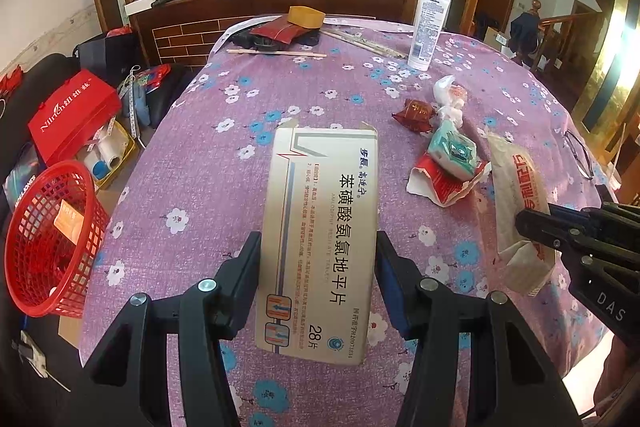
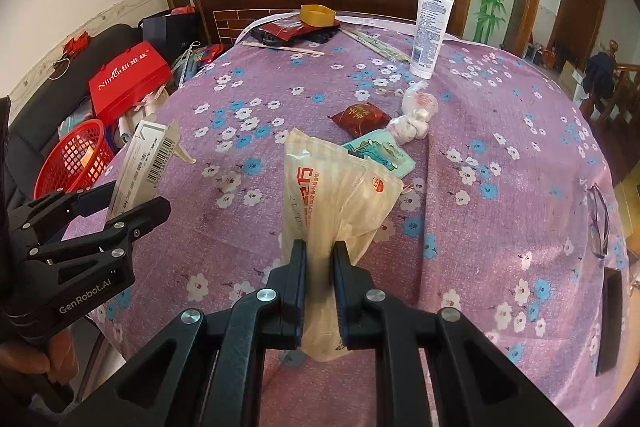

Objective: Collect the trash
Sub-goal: 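Carry the medicine box with the left gripper while the right carries the plastic bag to the basket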

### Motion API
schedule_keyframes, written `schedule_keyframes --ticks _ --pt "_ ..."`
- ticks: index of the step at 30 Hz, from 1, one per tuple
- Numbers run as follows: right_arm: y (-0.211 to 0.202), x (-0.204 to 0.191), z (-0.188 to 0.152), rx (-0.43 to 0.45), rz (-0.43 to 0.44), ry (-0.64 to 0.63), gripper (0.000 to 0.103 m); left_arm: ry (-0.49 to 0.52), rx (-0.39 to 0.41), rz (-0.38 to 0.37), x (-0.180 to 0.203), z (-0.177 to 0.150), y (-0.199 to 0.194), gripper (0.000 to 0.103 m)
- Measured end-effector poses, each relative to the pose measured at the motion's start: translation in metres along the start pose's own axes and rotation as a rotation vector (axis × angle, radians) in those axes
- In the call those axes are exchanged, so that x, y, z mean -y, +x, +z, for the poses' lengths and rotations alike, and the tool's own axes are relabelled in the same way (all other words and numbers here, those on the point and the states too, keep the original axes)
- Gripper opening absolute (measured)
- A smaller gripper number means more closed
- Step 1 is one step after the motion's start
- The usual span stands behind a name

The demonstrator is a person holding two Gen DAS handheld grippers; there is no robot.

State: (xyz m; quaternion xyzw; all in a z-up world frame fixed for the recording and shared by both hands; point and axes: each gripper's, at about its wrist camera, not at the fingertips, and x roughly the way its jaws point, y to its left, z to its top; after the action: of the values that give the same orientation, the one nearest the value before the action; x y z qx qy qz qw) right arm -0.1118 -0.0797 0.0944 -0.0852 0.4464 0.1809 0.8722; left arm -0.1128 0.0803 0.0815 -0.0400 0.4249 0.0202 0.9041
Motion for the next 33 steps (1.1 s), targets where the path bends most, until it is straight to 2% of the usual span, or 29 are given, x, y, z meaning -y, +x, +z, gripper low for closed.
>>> schedule_keyframes --ticks 33 --pt "-0.001 -0.015 -0.006 -0.010 0.025 -0.024 0.014 -0.025 0.001 0.030 -0.014 -0.012 -0.008 0.053"
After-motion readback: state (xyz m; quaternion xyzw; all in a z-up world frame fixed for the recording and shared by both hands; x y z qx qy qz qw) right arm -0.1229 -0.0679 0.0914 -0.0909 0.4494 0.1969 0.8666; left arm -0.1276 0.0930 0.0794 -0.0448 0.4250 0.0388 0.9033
